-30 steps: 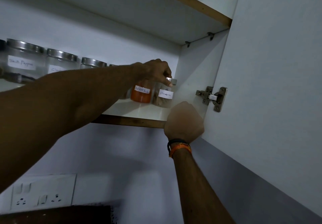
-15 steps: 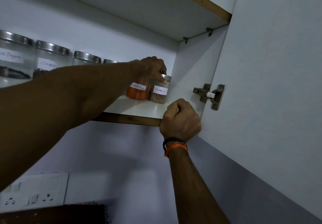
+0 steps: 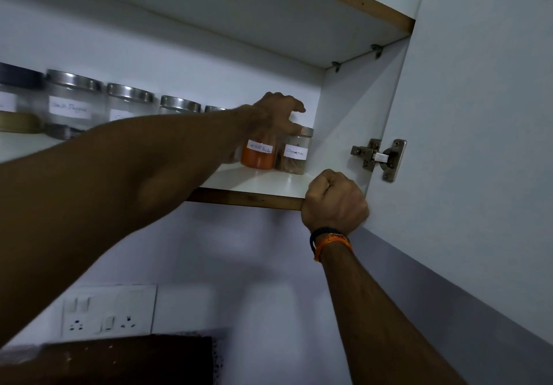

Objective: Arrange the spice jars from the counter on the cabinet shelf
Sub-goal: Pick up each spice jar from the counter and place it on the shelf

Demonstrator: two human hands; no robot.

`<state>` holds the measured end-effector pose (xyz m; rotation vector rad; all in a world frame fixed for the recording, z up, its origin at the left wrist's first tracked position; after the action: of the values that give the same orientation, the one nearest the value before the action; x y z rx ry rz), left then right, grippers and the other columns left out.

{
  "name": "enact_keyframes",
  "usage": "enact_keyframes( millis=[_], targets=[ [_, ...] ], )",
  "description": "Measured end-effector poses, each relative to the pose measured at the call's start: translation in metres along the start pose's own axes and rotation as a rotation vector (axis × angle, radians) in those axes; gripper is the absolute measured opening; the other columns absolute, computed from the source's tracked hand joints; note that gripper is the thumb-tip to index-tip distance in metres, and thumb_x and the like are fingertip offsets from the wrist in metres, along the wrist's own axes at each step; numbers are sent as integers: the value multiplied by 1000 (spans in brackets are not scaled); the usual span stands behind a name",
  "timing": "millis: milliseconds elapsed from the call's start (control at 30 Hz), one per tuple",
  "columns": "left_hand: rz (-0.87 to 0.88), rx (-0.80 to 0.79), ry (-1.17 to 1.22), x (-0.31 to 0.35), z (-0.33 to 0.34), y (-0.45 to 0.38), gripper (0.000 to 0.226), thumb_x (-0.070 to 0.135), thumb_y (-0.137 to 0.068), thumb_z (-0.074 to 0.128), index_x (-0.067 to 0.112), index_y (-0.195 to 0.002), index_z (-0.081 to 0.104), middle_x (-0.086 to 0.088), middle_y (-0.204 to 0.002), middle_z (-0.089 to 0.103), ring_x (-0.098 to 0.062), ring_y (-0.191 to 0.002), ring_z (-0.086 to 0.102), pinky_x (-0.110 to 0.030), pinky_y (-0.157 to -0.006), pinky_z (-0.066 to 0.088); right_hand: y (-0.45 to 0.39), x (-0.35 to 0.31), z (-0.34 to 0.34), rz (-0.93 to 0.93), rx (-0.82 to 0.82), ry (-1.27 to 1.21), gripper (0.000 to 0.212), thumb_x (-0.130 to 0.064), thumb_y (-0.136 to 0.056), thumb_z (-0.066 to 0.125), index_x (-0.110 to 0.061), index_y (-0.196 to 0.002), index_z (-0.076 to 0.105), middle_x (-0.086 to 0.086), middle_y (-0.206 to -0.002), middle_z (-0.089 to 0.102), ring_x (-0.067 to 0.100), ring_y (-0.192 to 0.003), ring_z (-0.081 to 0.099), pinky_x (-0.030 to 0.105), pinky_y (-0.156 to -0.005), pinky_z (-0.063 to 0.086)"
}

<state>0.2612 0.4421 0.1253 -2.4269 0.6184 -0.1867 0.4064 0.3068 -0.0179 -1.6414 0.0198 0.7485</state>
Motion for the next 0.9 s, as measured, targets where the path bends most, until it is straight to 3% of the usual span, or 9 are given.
enact_keyframes(
  millis=[200,300,433,600,800,900],
  targets=[
    [27,-18,18,21,-23,40,60,41,-94,63,19,-147,46,-3,-155,46,-26,-142,42,-45,-116,32,-1,-2,-1,57,-142,93,44,-29,-83,33,-9,-65,67,9,-62,61,25,-59,53,30,-56,40],
    [33,-116,22,33,-32,68,59,39,-94,64,17,-146,47,-6,-148,53,-29,-133,50,-46,-108,43,1,-12,-10,26,-189,111,45,-26,-83,33,-3,-63,66,16,-61,60,33,-63,55,37,-63,48],
    [10,-251,33,39,-46,109,66,40,-93,67,17,-149,41,-9,-148,50,-30,-130,51,-48,-104,48,0,-14,-10,-75,-402,315,45,-28,-93,29,-7,-77,66,12,-78,67,31,-84,54,41,-80,45],
    [8,-335,-19,36,-68,159,60,39,-95,65,12,-145,46,-10,-145,52,-27,-130,50,-40,-109,40,8,-27,-18,-153,-569,389,43,-34,-99,29,-12,-91,65,9,-93,67,31,-95,53,42,-86,38],
    [-99,-342,-22,32,-84,218,70,49,-96,59,17,-153,34,-7,-158,40,-27,-142,40,-37,-113,33,35,-71,-33,-195,-590,253,38,-35,-97,39,-14,-92,70,9,-95,69,31,-95,58,42,-88,39],
    [-143,-312,-58,28,-92,247,72,52,-96,57,15,-154,32,-7,-159,38,-26,-144,38,-36,-114,31,49,-97,-38,-218,-596,169,35,-34,-96,44,-14,-107,70,10,-106,69,30,-103,59,44,-92,42]
  ],
)
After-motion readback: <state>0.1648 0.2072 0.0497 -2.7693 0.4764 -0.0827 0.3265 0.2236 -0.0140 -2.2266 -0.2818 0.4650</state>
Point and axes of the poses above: each hand's wrist, its own y-axis away from the middle knuckle, its own z-axis out of the palm, x = y × z, the point moved 3 cm from there along -y, towards the middle knuckle
